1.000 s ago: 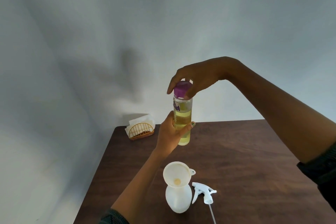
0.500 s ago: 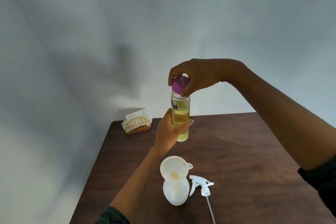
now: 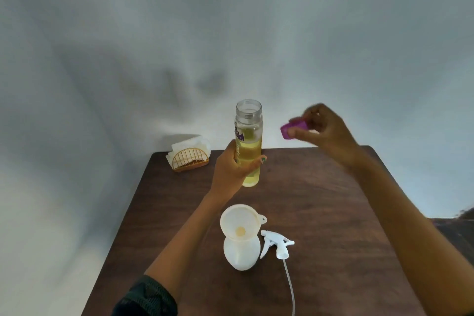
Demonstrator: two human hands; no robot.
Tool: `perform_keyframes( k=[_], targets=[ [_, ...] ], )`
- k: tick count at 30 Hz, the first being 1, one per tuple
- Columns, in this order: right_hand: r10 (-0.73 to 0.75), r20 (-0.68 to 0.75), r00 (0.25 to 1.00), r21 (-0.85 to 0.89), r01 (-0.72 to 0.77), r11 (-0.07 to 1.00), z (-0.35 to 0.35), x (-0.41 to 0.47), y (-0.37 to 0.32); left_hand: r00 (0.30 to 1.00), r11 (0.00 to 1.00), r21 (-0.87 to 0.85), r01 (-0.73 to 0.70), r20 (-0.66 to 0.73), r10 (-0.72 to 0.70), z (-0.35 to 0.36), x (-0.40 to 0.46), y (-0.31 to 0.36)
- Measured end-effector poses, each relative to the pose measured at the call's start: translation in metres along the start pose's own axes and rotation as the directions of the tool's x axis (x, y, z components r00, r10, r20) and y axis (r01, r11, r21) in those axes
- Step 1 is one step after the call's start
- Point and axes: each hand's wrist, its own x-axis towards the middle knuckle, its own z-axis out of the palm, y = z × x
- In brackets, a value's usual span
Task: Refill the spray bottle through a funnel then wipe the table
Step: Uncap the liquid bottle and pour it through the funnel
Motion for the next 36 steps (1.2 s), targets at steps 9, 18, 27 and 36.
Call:
perform_keyframes(
  k=[9,18,27,36],
  targets=[
    [0.343,-0.156,0.926,-0.309,-0.376,0.874,0.020,-0.141,0.197,1.000,1.000,-0.005,0.015,-0.011,-0.015,-0.002,-0.003,-0.004],
    [0.434,-0.072,0.898,-0.612,-0.383,0.692,0.042,-0.204,0.233,0.999,0.998,0.027,0.048,0.007,-0.048,0.002,-0.006,-0.006],
    [0.433,-0.186,0.882,-0.534,-0.461,0.709,0.039,-0.175,0.206,0.998,0.998,0.041,0.056,0.020,-0.056,0.003,-0.006,-0.005],
    [0.170,-0.070,0.983,-0.133,-0.178,0.975,0.049,-0.046,0.090,0.999,0.998,0.038,0.040,0.021,-0.041,0.004,-0.002,0.001]
  ],
)
